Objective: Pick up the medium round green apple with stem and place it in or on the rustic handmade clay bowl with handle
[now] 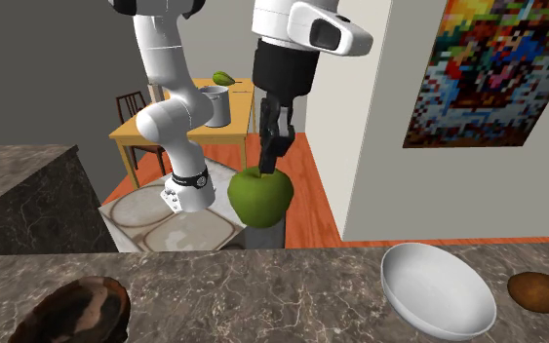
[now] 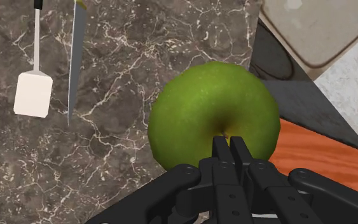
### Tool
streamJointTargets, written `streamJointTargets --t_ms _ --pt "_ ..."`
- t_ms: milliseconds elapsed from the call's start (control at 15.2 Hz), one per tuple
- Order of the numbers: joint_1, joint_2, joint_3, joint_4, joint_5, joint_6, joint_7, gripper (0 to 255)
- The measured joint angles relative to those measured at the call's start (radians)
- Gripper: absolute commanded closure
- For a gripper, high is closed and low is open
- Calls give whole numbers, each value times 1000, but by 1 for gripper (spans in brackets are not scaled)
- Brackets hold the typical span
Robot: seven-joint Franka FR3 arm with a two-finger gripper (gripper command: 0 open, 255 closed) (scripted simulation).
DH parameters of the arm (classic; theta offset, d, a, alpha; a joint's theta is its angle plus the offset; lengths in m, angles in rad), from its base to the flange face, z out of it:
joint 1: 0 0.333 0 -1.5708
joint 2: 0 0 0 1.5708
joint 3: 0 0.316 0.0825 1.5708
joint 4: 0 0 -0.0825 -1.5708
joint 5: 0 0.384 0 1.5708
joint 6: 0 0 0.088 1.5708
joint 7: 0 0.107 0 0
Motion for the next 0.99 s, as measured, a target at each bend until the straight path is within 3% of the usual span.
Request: streamJointTargets --t_ms 528,990 --pt "-80 -81 -92 -45 -55 -5 -166 255" --pt "-149 -88 -185 -11 -84 -15 -331 255"
